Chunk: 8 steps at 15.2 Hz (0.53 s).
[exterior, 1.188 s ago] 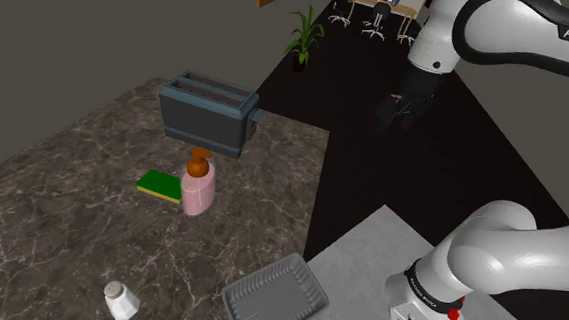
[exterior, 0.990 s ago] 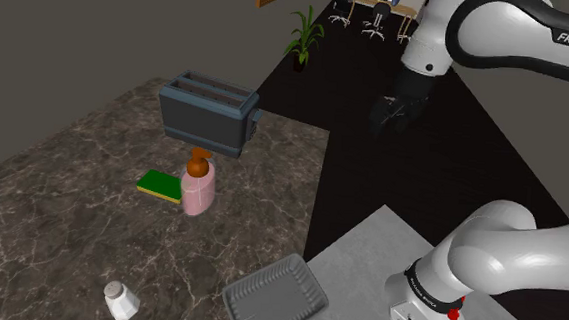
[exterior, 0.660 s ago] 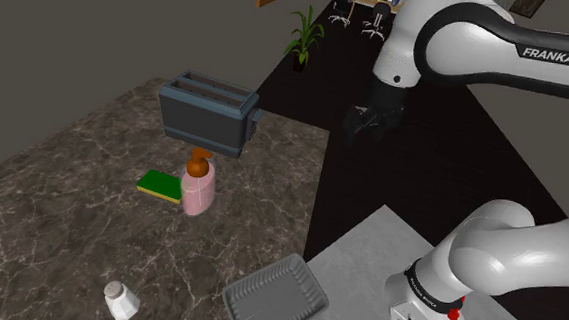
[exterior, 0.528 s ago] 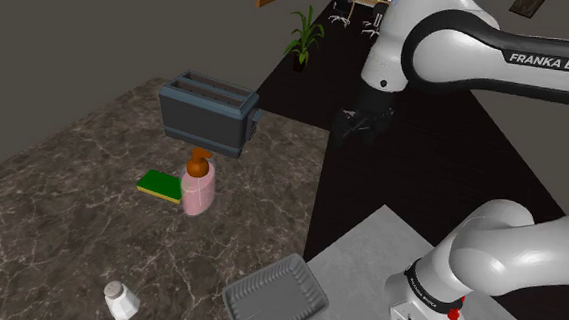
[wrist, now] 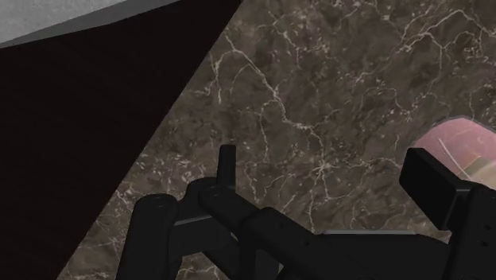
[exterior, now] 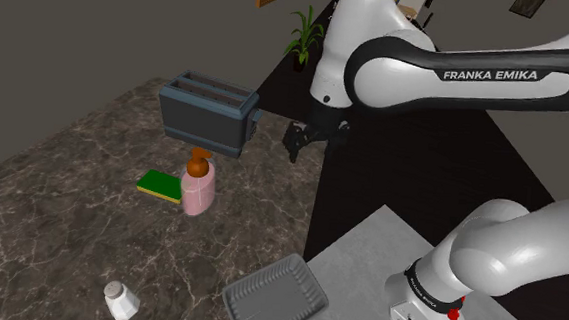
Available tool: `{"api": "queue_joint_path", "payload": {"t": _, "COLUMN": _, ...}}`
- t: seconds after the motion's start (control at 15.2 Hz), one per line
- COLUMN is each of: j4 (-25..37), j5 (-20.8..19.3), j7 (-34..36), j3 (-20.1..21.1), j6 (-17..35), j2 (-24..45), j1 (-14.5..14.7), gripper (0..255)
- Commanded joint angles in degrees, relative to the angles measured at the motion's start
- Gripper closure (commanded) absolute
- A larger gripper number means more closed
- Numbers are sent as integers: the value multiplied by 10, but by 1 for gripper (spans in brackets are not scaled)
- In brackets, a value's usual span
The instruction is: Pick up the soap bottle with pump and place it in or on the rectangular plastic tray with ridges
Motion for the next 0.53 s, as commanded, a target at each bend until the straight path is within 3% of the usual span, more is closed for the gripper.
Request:
{"api": "queue_joint_path", "payload": {"t": 0.0, "j4": 22, "j5": -3, "j7": 34, "j3": 22, "j6": 21, "j2": 40, "j1": -3, "gripper": 0}}
{"api": "queue_joint_path", "payload": {"t": 0.46, "j4": 114, "j5": -53, "j7": 170, "j3": 95, "j6": 82, "j2": 192, "j1": -10, "gripper": 0}}
